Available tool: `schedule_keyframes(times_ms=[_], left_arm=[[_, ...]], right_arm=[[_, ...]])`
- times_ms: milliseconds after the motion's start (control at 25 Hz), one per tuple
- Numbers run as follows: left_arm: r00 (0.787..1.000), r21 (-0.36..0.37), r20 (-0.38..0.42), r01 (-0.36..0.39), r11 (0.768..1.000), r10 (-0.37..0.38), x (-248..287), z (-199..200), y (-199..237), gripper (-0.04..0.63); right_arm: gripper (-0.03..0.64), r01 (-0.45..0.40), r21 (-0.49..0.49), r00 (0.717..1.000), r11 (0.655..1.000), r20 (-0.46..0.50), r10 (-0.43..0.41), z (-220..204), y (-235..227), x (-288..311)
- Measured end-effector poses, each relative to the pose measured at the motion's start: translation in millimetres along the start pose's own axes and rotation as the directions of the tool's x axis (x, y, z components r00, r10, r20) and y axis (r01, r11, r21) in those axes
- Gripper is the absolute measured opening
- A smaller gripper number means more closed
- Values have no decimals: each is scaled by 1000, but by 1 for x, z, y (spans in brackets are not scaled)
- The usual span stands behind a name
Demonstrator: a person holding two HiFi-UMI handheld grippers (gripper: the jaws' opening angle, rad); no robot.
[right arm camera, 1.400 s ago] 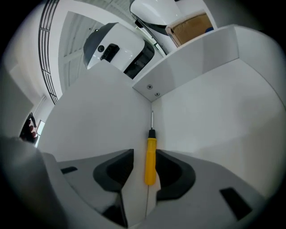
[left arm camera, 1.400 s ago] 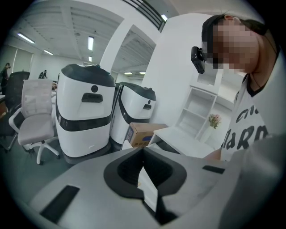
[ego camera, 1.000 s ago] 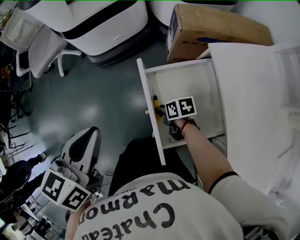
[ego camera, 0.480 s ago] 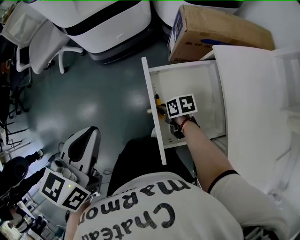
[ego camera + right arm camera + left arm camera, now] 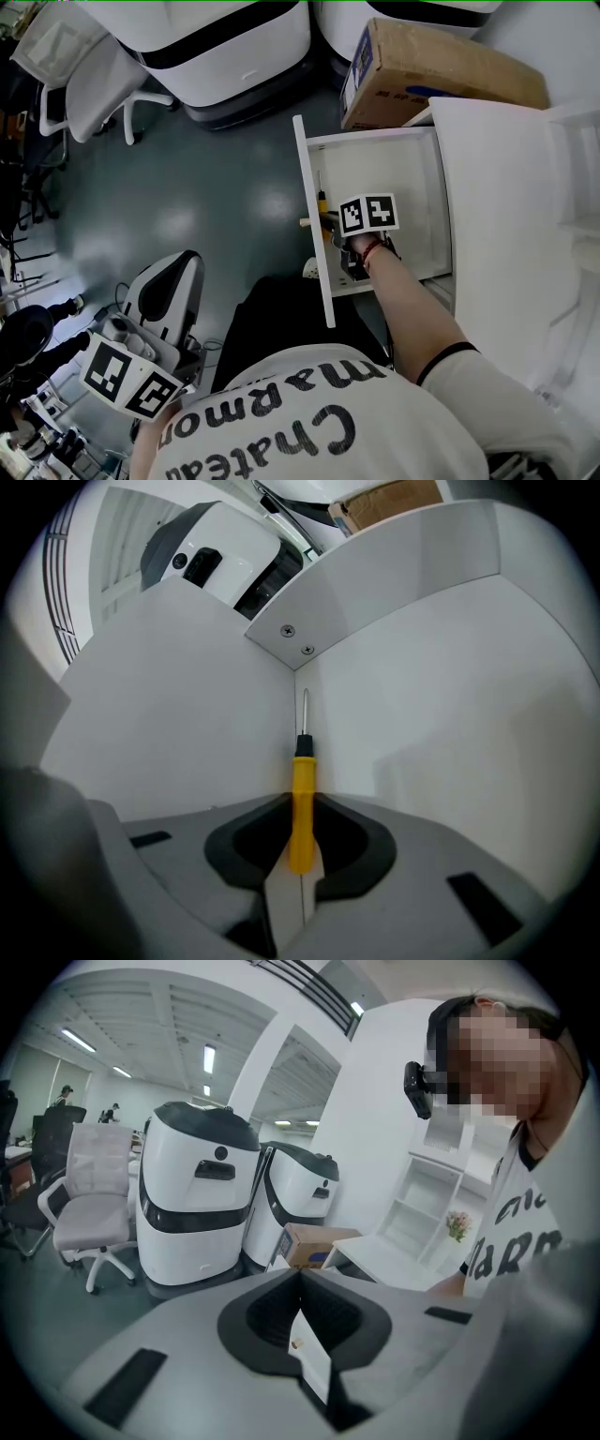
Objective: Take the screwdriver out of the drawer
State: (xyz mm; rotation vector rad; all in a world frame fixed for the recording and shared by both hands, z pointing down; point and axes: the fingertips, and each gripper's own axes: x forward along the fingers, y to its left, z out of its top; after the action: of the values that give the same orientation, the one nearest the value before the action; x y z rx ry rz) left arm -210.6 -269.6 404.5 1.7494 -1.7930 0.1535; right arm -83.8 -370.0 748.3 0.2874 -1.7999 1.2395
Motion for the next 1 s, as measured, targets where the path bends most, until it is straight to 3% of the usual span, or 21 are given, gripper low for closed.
schedule_keyframes(times_ms=[240,440,1000], left_arm=[[999,1,34,10,1000,-10,-3,10,-9,23],[997,28,71,33,999,-35,-8,22,-22,23],[964,111,150,202,973,-218,4,48,-84,23]], right_arm=[[80,40,75,999,996,25,-42,-5,-7,-18],[80,71,78,996,994,56,-75,-10,-10,-40],[80,95,85,956,992,271,-115,-2,-4,-122]])
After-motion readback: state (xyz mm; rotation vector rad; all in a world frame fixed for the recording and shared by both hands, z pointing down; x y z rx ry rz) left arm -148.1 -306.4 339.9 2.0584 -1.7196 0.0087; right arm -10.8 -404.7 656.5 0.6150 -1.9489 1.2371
